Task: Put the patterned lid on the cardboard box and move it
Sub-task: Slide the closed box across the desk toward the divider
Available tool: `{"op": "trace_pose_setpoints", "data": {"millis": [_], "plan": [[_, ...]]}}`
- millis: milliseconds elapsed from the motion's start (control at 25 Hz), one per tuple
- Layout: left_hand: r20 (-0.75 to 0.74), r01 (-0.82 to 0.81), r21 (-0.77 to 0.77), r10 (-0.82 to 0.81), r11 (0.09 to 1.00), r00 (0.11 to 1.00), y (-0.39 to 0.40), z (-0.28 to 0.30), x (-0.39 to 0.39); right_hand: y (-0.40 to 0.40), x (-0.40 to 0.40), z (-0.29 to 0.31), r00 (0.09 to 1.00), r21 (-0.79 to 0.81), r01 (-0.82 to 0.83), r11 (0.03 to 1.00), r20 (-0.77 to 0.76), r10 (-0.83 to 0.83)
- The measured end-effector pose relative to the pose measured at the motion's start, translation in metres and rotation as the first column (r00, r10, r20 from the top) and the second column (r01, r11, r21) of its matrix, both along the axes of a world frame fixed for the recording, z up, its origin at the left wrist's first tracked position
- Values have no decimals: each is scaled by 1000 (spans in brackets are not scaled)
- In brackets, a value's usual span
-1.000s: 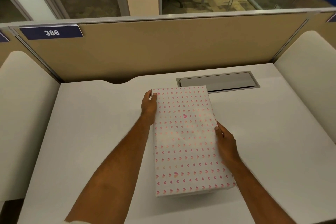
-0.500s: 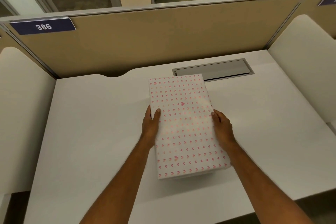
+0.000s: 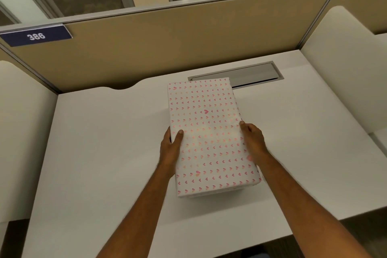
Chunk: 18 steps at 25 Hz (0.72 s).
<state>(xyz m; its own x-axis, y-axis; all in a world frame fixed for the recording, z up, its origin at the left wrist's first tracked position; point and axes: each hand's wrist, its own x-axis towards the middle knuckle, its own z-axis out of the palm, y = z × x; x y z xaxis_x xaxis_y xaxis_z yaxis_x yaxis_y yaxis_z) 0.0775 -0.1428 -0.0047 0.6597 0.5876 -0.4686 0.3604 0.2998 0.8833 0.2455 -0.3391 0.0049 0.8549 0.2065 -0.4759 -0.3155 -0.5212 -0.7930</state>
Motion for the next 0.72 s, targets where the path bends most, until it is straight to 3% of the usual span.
{"op": "trace_pose_setpoints", "data": {"millis": [720], "plan": [[94,-48,-105,58,993,994,-156,12,376,-155,381,43,999,-12,32,999,24,-32]]}}
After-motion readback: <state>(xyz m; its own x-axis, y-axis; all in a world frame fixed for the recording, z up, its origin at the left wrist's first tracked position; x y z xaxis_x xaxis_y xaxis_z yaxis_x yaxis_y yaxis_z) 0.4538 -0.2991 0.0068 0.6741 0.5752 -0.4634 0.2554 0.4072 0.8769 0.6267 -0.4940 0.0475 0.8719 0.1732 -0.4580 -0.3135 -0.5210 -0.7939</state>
